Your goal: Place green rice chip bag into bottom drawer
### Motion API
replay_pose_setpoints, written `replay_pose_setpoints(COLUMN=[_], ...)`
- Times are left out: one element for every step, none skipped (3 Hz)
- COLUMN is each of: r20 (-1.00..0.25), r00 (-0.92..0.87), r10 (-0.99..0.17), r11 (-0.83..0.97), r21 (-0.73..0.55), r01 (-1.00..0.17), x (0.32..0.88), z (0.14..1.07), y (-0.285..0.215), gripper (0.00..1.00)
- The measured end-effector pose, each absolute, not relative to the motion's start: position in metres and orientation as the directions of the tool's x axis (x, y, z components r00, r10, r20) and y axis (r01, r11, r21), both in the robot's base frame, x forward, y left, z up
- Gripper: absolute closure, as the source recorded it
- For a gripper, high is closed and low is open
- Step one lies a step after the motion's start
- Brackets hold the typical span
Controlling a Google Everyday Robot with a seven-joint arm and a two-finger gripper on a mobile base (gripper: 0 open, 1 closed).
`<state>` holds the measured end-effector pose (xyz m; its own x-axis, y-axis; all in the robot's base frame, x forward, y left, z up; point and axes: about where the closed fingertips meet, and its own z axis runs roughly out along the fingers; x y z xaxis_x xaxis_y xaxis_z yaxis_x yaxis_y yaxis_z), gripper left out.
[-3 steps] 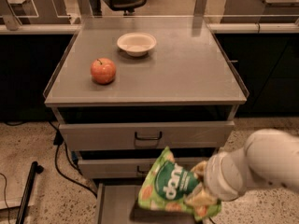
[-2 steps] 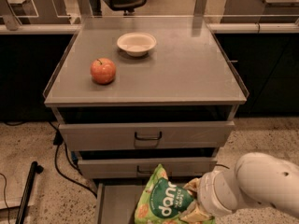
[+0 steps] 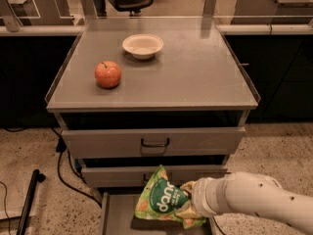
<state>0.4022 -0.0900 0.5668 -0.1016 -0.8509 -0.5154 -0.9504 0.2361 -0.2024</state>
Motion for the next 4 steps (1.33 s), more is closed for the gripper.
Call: replay_pose_setpoints(r20=[-0.568, -0.574, -0.602, -0.644], r00=[-0.181, -0.186, -0.197, -0.210], r10=[-0.803, -0.797, -0.774, -0.736], r11=[0.322, 0.324, 0.326, 0.348], r21=[-0.158, -0.147, -0.113, -0.093], r01=[-0.934, -0.935, -0.938, -0.933], x=[0.434, 0.436, 0.436, 0.439], z=[0.540, 0.528, 0.494, 0.452], y=[-0.111, -0.112, -0.118, -0.128], gripper=[1.00, 1.00, 1.00, 1.00])
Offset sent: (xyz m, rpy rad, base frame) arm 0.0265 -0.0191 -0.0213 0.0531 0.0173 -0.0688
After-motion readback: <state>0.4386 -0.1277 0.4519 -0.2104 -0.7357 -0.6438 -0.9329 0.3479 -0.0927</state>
